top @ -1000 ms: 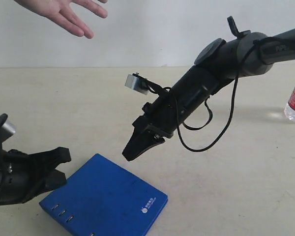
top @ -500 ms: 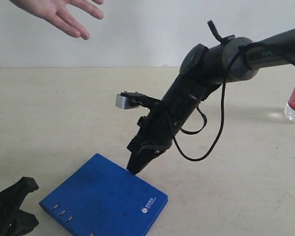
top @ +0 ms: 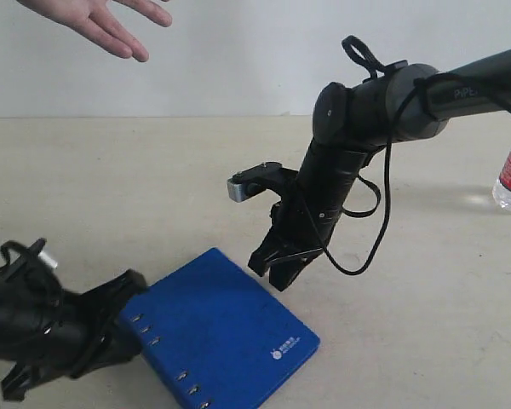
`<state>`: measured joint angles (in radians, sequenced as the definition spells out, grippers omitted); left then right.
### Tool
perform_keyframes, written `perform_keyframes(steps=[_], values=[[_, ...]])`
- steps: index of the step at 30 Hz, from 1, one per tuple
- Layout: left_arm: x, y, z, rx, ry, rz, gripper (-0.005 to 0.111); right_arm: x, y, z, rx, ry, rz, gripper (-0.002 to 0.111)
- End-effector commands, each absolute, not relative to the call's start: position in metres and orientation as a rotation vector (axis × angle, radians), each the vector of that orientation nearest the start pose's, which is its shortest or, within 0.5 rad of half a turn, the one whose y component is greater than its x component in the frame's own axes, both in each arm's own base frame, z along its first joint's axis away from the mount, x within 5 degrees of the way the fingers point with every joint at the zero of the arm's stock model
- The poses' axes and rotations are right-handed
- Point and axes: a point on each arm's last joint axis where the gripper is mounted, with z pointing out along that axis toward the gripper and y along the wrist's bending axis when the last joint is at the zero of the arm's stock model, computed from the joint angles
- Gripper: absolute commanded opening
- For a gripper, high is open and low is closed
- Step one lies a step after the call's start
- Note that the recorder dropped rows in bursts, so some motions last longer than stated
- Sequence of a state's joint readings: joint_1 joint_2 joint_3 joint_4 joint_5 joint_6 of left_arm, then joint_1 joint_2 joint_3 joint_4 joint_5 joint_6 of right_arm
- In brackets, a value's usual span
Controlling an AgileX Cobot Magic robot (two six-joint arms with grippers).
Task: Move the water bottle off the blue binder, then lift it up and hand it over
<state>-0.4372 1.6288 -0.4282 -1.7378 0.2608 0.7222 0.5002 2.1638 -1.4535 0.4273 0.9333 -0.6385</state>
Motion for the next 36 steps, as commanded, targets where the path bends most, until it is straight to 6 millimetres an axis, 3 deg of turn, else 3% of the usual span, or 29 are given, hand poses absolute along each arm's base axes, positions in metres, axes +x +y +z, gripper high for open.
perform_keyframes(steps=[1, 6, 8, 11, 13, 16, 20, 26, 29, 34, 36], values=[[0.233, -0.147, 0.121, -0.483, 2.715, -0.932, 0.007, 0.351, 0.218, 0.135, -1.300, 2.726, 0.407, 0.009], [0.262, -0.166, 0.118, -0.406, 2.697, -1.008, 0.007, 0.354, 0.215, 0.147, -1.249, 2.707, 0.338, 0.009], [0.268, -0.160, 0.124, -0.451, 2.656, -0.919, 0.007, 0.356, 0.210, 0.158, -1.240, 2.682, 0.323, 0.009], [0.264, -0.143, 0.148, -0.457, 2.546, -0.758, 0.007, 0.361, 0.195, 0.176, -1.167, 2.673, 0.349, 0.009], [0.255, -0.134, 0.165, -0.420, 2.490, -0.728, 0.007, 0.365, 0.182, 0.184, -1.112, 2.683, 0.450, 0.007], [0.234, -0.126, 0.175, -0.405, 2.465, -0.760, 0.007, 0.369, 0.169, 0.192, -1.070, 2.618, 0.816, 0.000], [0.211, -0.118, 0.154, -0.456, 2.556, -0.750, 0.007, 0.372, 0.151, 0.206, -1.061, 2.448, 1.160, 0.000], [0.200, -0.117, 0.118, -0.566, 2.716, -0.721, 0.007, 0.373, 0.133, 0.203, -1.082, 2.515, 1.087, 0.000], [0.210, -0.129, 0.108, -0.514, 2.767, -0.782, 0.007, 0.373, 0.132, 0.202, -1.087, 2.528, 1.073, 0.000], [0.262, -0.171, 0.076, -0.424, 2.829, -1.012, 0.007, 0.372, 0.126, 0.198, -1.109, 2.600, 0.997, 0.000], [0.274, -0.178, 0.083, -0.396, 2.789, -1.060, 0.007, 0.371, 0.125, 0.197, -1.116, 2.624, 0.969, 0.000]])
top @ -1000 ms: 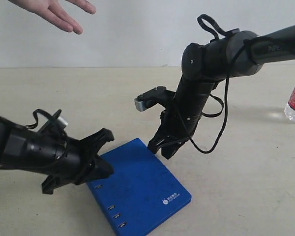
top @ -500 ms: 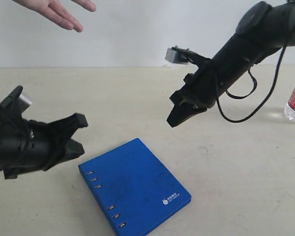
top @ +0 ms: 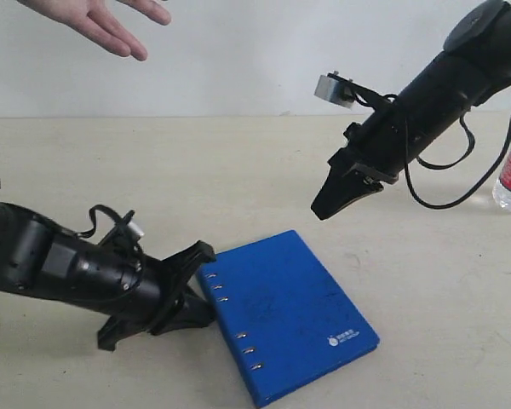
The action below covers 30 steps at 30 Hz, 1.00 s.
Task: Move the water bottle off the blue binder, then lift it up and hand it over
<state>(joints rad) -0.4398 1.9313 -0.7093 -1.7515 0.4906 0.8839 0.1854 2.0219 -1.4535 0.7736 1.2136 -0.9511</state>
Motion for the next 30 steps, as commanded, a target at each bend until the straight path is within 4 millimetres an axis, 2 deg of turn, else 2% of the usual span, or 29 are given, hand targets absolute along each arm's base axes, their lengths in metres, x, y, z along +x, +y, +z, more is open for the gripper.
perform_keyframes(steps=[1, 4, 7, 9, 10, 12, 16, 18, 20, 21, 25, 30], values=[[0.279, -0.182, 0.089, -0.377, 2.762, -1.086, 0.007, 0.371, 0.124, 0.196, -1.117, 2.631, 0.961, 0.000], [0.286, -0.183, 0.120, -0.332, 2.662, -1.113, 0.007, 0.372, 0.121, 0.194, -1.082, 2.684, 0.915, 0.000], [0.276, -0.175, 0.133, -0.261, 2.645, -1.046, 0.007, 0.377, 0.110, 0.184, -0.945, 2.818, 0.770, 0.000], [0.267, -0.175, 0.131, -0.174, 2.675, -1.073, 0.008, 0.382, 0.101, 0.175, -0.804, 2.865, 0.826, 0.000], [0.265, -0.178, 0.128, -0.114, 2.689, -1.115, 0.014, 0.381, 0.098, 0.170, -0.771, 2.869, 0.904, 0.000], [0.264, -0.181, 0.125, -0.115, 2.695, -1.166, 0.025, 0.376, 0.096, 0.166, -0.766, 2.858, 1.034, 0.005], [0.264, -0.182, 0.118, -0.135, 2.713, -1.184, 0.055, 0.370, 0.096, 0.159, -0.760, 2.782, 1.166, 0.028], [0.264, -0.182, 0.115, -0.136, 2.723, -1.180, 0.063, 0.367, 0.096, 0.156, -0.756, 2.795, 1.172, 0.041], [0.264, -0.182, 0.110, -0.179, 2.741, -1.182, 0.066, 0.365, 0.093, 0.147, -0.742, 2.819, 1.110, 0.056], [0.265, -0.182, 0.109, -0.190, 2.741, -1.184, 0.066, 0.363, 0.092, 0.143, -0.730, 2.831, 1.091, 0.058], [0.265, -0.183, 0.106, -0.213, 2.747, -1.195, 0.066, 0.358, 0.089, 0.130, -0.714, 2.849, 1.020, 0.058], [0.265, -0.183, 0.106, -0.212, 2.746, -1.201, 0.066, 0.360, 0.087, 0.128, -0.719, 2.852, 0.975, 0.058]])
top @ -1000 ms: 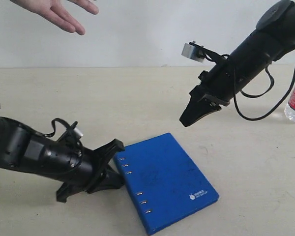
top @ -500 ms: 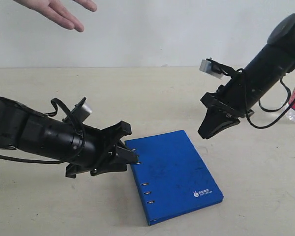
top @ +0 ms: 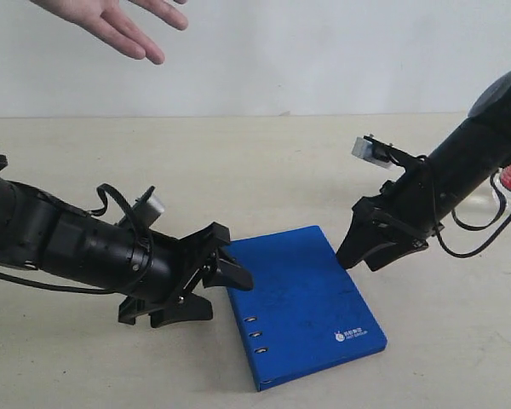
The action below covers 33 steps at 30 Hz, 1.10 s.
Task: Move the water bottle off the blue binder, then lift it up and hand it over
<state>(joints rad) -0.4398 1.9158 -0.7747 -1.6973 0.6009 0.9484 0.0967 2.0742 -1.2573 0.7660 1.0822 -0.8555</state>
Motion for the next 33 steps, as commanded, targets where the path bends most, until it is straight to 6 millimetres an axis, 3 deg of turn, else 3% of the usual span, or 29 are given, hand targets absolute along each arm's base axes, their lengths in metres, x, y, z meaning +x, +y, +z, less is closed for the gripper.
perform_keyframes(steps=[1, 8, 12, 17, 20, 27, 33], values=[[0.265, -0.183, 0.106, -0.214, 2.745, -1.201, 0.066, 0.360, 0.087, 0.127, -0.714, 2.857, 0.981, 0.058], [0.264, -0.184, 0.107, -0.188, 2.741, -1.220, 0.066, 0.360, 0.093, 0.102, -0.638, 2.886, 1.140, 0.058], [0.264, -0.184, 0.107, -0.181, 2.740, -1.225, 0.065, 0.357, 0.100, 0.094, -0.631, 2.846, 1.323, 0.056], [0.263, -0.187, 0.110, -0.130, 2.717, -1.275, 0.065, 0.361, 0.109, 0.099, -0.564, 2.696, 1.520, 0.030], [0.262, -0.188, 0.112, -0.105, 2.702, -1.308, 0.065, 0.362, 0.110, 0.107, -0.560, 2.676, 1.517, 0.021], [0.262, -0.189, 0.112, -0.070, 2.694, -1.307, 0.065, 0.361, 0.112, 0.116, -0.560, 2.682, 1.505, 0.022], [0.259, -0.191, 0.115, 0.130, 2.643, -1.339, 0.065, 0.351, 0.130, 0.115, -0.659, 2.749, 1.480, 0.022]])
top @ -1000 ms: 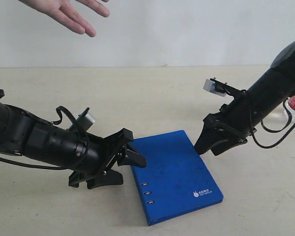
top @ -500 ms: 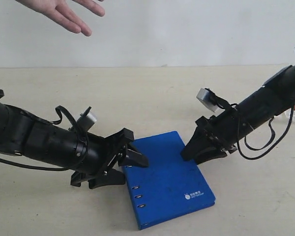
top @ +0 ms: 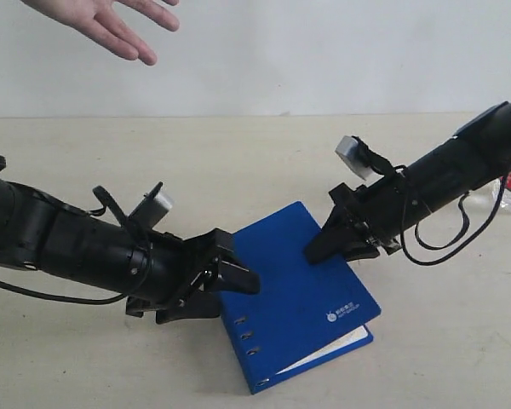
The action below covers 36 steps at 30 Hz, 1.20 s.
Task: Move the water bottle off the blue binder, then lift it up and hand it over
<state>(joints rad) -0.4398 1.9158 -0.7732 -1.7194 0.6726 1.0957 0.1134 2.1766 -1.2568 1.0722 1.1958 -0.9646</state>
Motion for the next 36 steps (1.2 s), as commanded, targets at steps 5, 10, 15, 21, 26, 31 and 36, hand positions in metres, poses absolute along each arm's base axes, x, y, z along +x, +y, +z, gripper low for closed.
perform_keyframes(steps=[5, 10, 15, 21, 26, 31, 36], values=[[0.255, -0.196, 0.121, 0.262, 2.566, -1.440, 0.065, 0.340, 0.163, 0.118, -0.981, 2.558, 1.489, 0.021], [0.262, -0.188, 0.114, 0.151, 2.623, -1.276, 0.065, 0.344, 0.153, 0.117, -0.985, 2.547, 1.464, 0.000], [0.276, -0.163, 0.121, 0.028, 2.607, -1.020, 0.065, 0.363, 0.091, 0.116, -0.726, 2.618, 1.408, 0.000], [0.272, -0.175, 0.103, 0.073, 2.662, -1.090, 0.065, 0.373, 0.078, 0.147, -0.558, 2.499, 1.428, 0.000], [0.298, -0.199, 0.128, 0.291, 2.475, -1.262, 0.065, 0.369, 0.082, 0.178, -0.590, 2.438, 1.393, 0.000], [0.324, -0.213, 0.129, 0.317, 2.416, -1.298, 0.065, 0.363, 0.098, 0.188, -0.655, 2.428, 1.395, 0.000], [0.340, -0.227, 0.128, 0.376, 2.348, -1.423, 0.065, 0.358, 0.110, 0.185, -0.733, 2.451, 1.387, 0.000]])
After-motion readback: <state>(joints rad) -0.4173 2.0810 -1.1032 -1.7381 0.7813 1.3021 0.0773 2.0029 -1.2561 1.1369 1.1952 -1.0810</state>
